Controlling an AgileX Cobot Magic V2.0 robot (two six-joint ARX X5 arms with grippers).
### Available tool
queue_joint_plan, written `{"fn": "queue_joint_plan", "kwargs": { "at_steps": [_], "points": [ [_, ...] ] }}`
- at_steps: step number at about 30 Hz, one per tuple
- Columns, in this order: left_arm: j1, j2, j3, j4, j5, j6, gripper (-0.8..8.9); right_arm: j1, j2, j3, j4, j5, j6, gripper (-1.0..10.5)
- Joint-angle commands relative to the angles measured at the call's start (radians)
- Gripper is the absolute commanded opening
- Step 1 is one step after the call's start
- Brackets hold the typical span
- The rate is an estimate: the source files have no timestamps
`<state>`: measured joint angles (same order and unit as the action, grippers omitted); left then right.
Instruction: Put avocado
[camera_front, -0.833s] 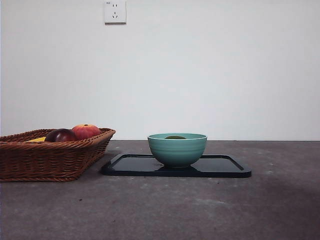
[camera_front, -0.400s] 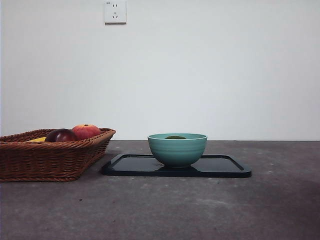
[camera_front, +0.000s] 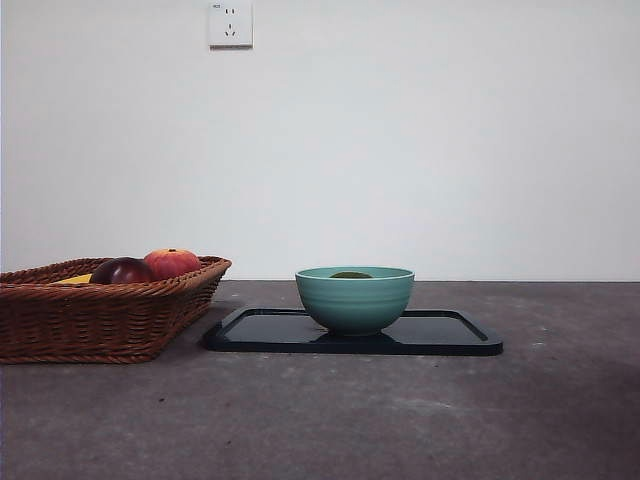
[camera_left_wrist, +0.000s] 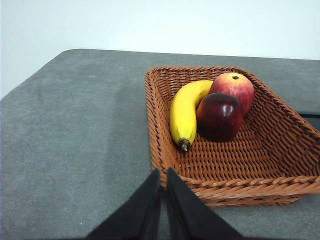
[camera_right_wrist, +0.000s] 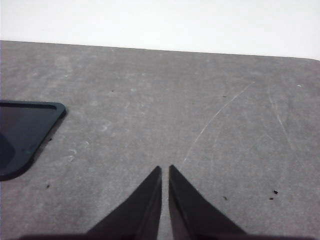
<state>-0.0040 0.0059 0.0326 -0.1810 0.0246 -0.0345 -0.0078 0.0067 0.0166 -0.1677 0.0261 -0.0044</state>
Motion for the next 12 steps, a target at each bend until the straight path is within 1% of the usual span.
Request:
{"fn": "queue_joint_plan", "kwargs": {
  "at_steps": [1, 12],
  "points": [
    [0.002, -0.003, -0.021, -0.007, 0.002, 0.016, 0.19, -0.002, -0.003, -0.006, 0.011, 0.0, -0.004, 0.2],
    [0.002, -0.003, -0.021, -0.007, 0.002, 0.016, 0.19, -0.002, -0.003, -0.006, 0.012, 0.0, -0.004, 0.2]
  ]
}}
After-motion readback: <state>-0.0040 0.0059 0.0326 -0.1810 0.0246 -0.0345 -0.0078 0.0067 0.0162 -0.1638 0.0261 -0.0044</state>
